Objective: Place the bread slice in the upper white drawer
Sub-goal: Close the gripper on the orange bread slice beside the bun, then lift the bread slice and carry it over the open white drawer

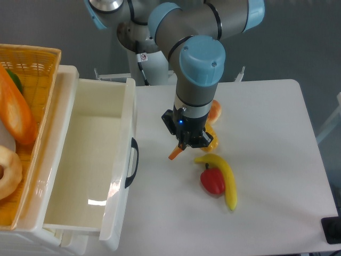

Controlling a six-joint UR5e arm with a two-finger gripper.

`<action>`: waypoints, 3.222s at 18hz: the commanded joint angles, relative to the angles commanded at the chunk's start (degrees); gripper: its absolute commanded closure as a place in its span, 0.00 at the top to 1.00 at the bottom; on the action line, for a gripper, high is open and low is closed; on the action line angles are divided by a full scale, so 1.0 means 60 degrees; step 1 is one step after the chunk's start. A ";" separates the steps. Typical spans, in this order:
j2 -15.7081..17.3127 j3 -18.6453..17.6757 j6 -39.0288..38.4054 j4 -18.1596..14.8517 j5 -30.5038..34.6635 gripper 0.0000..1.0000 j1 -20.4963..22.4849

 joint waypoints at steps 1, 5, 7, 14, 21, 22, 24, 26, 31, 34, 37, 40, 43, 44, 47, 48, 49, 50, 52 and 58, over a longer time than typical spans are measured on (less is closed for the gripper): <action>0.0000 -0.0058 0.0000 0.0014 0.0015 0.00 -0.0015; 0.0015 0.0030 -0.0088 0.0000 0.0029 0.00 0.0029; 0.0044 0.0059 -0.0175 -0.0015 0.0015 0.00 0.0175; 0.0161 0.0351 -0.0643 -0.0264 -0.0044 0.00 0.0264; 0.0717 0.0498 -0.2706 -0.0337 -0.0161 0.00 0.0278; 0.0819 0.0513 -0.2985 -0.0453 -0.0147 0.00 0.0278; 0.0923 0.0513 -0.3469 -0.0513 -0.0219 0.00 0.0293; 0.1054 0.0513 -0.4026 -0.0513 -0.0511 0.00 0.0293; 0.1713 0.0484 -0.4772 -0.0777 -0.1359 0.00 0.0395; 0.2035 0.0498 -0.5258 -0.0791 -0.2268 0.00 0.0600; 0.2314 0.0484 -0.5361 -0.0777 -0.2475 0.00 0.0615; 0.2533 0.0425 -0.5829 -0.0747 -0.3016 0.00 0.0586; 0.2841 0.0352 -0.5903 -0.0733 -0.3324 0.00 0.0542; 0.2900 0.0352 -0.5918 -0.0747 -0.3398 0.00 0.0527; 0.3075 0.0323 -0.6151 -0.0733 -0.3632 0.00 0.0454; 0.3134 0.0279 -0.6283 -0.0718 -0.3662 0.00 0.0382; 0.3149 0.0220 -0.6328 -0.0674 -0.3677 0.00 0.0366; 0.3135 0.0191 -0.6343 -0.0645 -0.3706 0.00 0.0279; 0.3120 0.0045 -0.6357 -0.0485 -0.3692 0.00 0.0016; 0.2930 -0.0219 -0.6753 -0.0030 -0.3662 0.00 -0.0483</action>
